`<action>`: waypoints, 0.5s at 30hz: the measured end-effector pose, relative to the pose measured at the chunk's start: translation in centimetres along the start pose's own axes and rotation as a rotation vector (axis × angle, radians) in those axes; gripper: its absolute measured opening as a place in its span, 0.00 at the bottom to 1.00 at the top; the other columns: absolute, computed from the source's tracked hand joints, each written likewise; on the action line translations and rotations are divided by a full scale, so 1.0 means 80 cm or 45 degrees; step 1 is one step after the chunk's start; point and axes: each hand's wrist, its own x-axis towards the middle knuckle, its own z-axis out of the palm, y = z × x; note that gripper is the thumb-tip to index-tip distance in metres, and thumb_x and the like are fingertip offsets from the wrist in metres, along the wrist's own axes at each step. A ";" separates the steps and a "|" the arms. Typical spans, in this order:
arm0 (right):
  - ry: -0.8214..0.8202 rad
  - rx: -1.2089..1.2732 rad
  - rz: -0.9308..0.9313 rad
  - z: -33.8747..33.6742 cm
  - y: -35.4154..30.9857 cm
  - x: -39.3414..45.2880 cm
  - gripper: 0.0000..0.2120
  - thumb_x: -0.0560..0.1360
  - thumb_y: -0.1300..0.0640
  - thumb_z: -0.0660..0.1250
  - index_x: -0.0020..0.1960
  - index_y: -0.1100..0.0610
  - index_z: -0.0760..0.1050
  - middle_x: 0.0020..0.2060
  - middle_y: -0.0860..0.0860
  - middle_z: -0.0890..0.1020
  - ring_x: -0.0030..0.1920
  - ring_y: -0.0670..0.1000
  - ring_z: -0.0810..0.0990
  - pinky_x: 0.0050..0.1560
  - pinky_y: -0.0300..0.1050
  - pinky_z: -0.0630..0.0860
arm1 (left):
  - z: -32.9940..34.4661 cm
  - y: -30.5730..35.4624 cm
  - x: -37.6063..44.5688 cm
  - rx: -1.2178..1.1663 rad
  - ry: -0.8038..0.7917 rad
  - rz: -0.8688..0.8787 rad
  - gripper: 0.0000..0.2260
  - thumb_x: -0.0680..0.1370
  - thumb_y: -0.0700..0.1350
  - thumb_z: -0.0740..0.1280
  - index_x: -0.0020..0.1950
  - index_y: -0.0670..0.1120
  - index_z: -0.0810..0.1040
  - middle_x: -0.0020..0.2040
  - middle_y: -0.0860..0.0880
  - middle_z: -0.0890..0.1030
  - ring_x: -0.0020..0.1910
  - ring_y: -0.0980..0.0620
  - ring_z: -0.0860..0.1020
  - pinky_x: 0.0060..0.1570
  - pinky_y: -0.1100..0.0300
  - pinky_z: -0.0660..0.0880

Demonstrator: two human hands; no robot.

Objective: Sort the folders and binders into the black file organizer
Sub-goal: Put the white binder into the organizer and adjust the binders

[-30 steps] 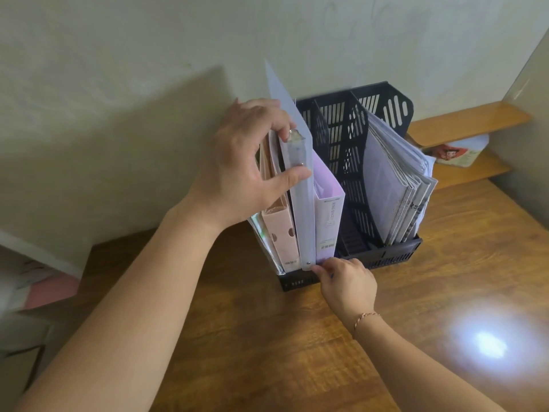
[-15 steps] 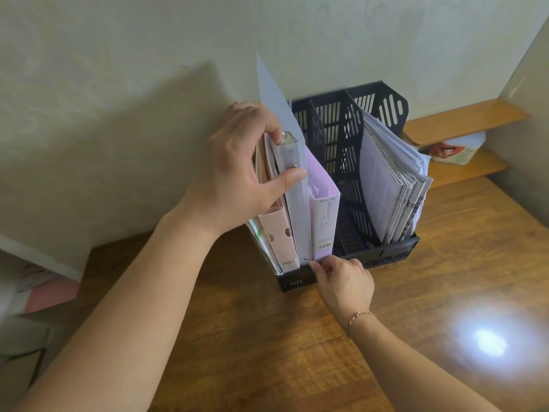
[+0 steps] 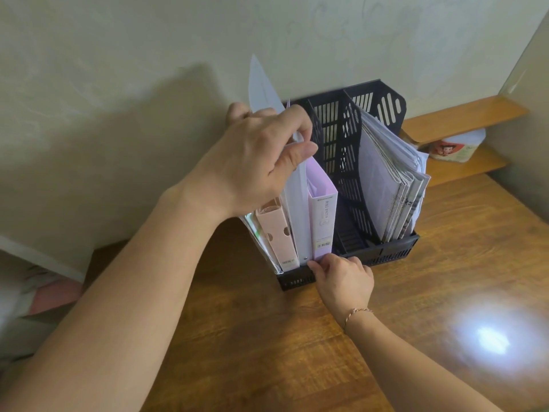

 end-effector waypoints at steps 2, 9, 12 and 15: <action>-0.014 0.001 0.019 -0.001 0.000 0.000 0.17 0.74 0.34 0.59 0.45 0.44 0.80 0.37 0.43 0.83 0.46 0.50 0.76 0.47 0.48 0.68 | 0.000 0.003 0.002 -0.004 0.005 -0.004 0.11 0.81 0.50 0.59 0.51 0.43 0.75 0.34 0.52 0.76 0.38 0.50 0.72 0.50 0.48 0.64; -0.016 0.057 0.054 0.002 0.000 -0.001 0.15 0.73 0.35 0.61 0.42 0.45 0.77 0.38 0.42 0.82 0.46 0.50 0.76 0.46 0.47 0.68 | 0.001 -0.001 0.004 -0.014 0.000 -0.036 0.11 0.82 0.49 0.57 0.49 0.44 0.74 0.33 0.57 0.69 0.37 0.53 0.70 0.49 0.50 0.63; -0.011 0.110 0.058 0.004 0.001 -0.003 0.12 0.73 0.37 0.63 0.42 0.45 0.76 0.39 0.42 0.82 0.46 0.50 0.75 0.45 0.47 0.70 | 0.002 -0.003 0.007 -0.007 -0.049 -0.055 0.11 0.82 0.50 0.56 0.50 0.45 0.73 0.33 0.59 0.68 0.39 0.53 0.70 0.51 0.49 0.64; -0.021 0.137 0.045 0.004 0.002 -0.002 0.10 0.73 0.39 0.64 0.43 0.45 0.76 0.39 0.41 0.81 0.45 0.49 0.74 0.45 0.46 0.70 | 0.003 -0.005 0.008 0.009 -0.064 -0.064 0.11 0.82 0.50 0.55 0.51 0.45 0.73 0.34 0.58 0.69 0.41 0.51 0.70 0.52 0.49 0.64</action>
